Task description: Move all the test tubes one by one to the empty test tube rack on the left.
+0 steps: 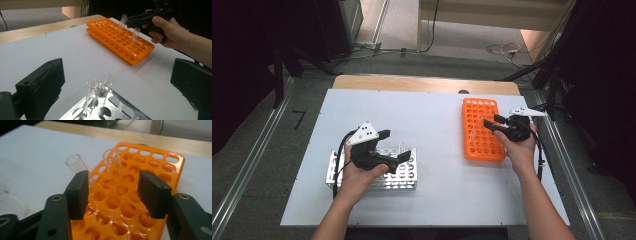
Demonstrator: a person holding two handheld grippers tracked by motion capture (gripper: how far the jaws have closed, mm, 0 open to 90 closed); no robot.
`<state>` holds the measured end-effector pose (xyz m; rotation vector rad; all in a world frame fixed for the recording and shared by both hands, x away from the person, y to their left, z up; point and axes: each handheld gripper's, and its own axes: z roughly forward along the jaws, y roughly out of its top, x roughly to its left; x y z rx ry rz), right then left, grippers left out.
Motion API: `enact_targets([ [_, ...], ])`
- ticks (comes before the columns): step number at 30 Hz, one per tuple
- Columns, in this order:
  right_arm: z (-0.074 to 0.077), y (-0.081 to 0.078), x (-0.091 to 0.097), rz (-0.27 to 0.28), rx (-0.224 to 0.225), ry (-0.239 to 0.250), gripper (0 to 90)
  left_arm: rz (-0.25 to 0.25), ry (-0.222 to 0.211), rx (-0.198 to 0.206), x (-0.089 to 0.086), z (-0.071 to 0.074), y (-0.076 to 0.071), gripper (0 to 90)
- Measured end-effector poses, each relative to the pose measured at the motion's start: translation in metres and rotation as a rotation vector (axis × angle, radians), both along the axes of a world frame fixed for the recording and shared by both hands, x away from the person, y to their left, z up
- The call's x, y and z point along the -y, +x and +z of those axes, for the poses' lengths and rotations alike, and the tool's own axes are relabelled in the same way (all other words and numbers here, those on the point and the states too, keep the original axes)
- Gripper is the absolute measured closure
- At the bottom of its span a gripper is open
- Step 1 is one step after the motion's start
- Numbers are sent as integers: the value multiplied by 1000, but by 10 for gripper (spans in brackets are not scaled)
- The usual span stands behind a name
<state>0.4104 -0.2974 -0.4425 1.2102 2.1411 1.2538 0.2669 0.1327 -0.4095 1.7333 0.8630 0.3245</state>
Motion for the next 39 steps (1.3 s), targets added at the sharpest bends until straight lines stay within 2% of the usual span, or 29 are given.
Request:
enact_targets([
  [4,-5,7,-4,-8,1,-45,535,1,-1,-2,0,0,0,0],
  [5,-6,8,-4,-6,0,-45,572,2,0,-2,0,0,0,0],
  [8,-10,12,-4,0,-10,-50,609,1,0,-3,0,0,0,0],
  [14,-13,18,-4,34,-28,-50,631,-3,1,-14,0,-3,0,0],
  [23,-18,28,-8,69,-53,-85,657,-7,7,-23,1,-3,0,0],
  [27,-20,30,-7,61,-44,-84,705,-7,9,-25,2,-4,1,0],
  [32,-20,29,-10,62,-17,-125,739,-10,14,-26,3,-5,1,0],
  [39,-18,29,-7,47,-19,-83,743,-15,18,-22,6,-5,0,0],
])
